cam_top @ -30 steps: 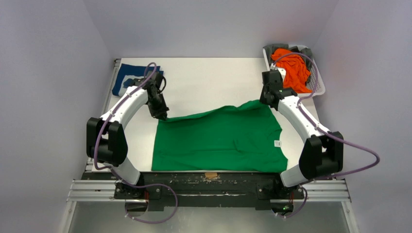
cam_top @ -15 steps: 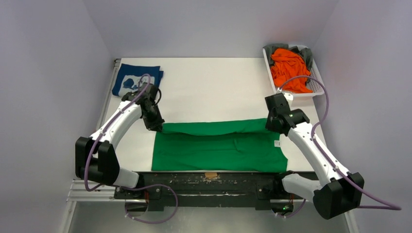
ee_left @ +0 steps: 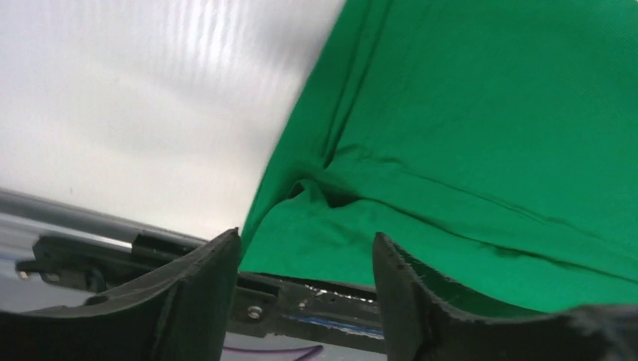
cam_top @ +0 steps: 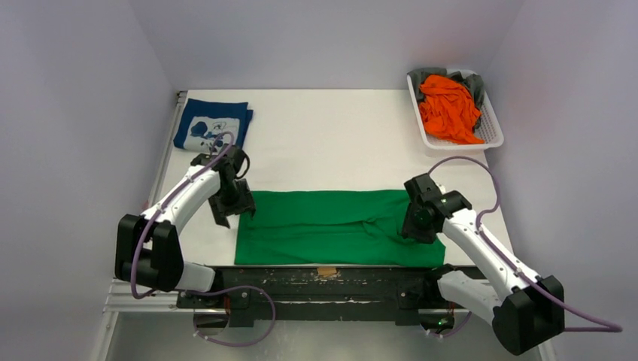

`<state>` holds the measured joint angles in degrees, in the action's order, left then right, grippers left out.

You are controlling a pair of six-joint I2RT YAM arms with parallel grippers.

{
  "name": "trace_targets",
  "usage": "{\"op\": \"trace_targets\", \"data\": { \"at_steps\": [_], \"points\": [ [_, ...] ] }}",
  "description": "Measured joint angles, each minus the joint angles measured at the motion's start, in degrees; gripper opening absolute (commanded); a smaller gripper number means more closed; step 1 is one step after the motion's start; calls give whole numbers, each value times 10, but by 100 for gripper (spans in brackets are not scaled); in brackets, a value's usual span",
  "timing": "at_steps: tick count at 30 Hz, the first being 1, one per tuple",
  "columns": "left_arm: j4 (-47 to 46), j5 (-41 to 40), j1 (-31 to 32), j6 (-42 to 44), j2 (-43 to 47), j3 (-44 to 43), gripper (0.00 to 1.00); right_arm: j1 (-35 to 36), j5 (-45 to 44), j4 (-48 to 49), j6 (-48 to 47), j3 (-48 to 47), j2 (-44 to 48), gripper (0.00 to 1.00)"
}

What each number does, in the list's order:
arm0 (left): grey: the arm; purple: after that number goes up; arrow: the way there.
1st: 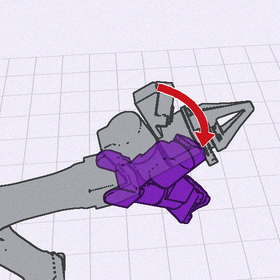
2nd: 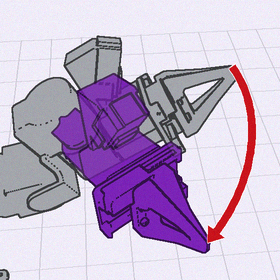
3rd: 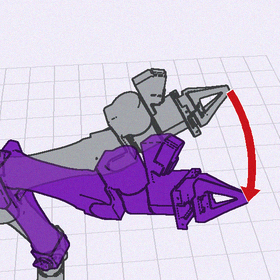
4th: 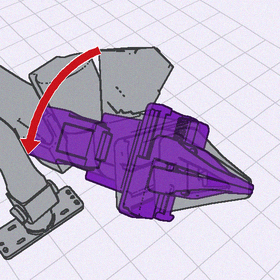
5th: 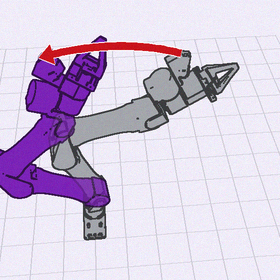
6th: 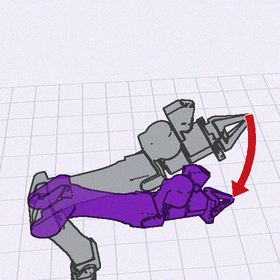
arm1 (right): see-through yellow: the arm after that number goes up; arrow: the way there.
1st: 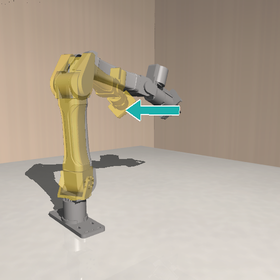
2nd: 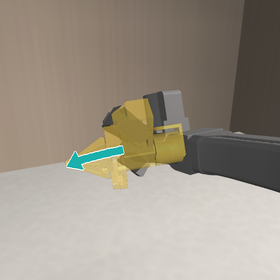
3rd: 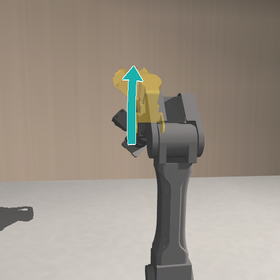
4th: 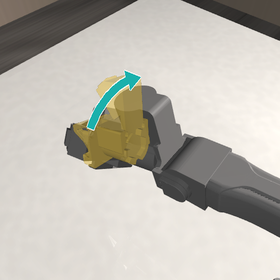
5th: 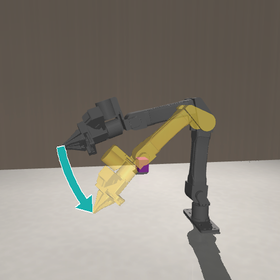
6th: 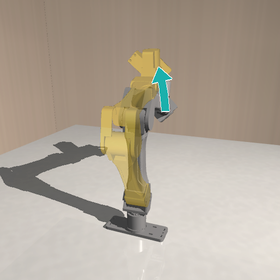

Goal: Fold and stack the t-shirts
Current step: Fold the other side of the tshirt into a rectangle

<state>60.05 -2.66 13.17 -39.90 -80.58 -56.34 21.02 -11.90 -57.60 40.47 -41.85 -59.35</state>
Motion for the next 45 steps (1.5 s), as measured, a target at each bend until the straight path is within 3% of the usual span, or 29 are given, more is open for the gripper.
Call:
{"op": "trace_targets", "data": {
  "at_steps": [1,2,10,18,26,37,45],
  "points": [
    [12,-8,0,-1,1,1,98,2,12,-6,3,4,12,44],
    [22,-15,0,-3,5,1,100,3,21,-10,3,4,22,47],
    [32,-29,0,-8,37,-40,100,3,52,47,-11,-26,55,54],
    [-27,43,0,3,-15,-58,100,3,53,202,-15,2,-72,53],
    [-43,61,0,5,-19,-58,100,7,116,249,-40,42,-129,52],
    [-54,68,0,5,-21,-58,100,140,218,211,-47,49,-23,52],
    [-55,71,0,5,-48,-66,100,144,128,148,-10,52,-3,60]
  ]
}}
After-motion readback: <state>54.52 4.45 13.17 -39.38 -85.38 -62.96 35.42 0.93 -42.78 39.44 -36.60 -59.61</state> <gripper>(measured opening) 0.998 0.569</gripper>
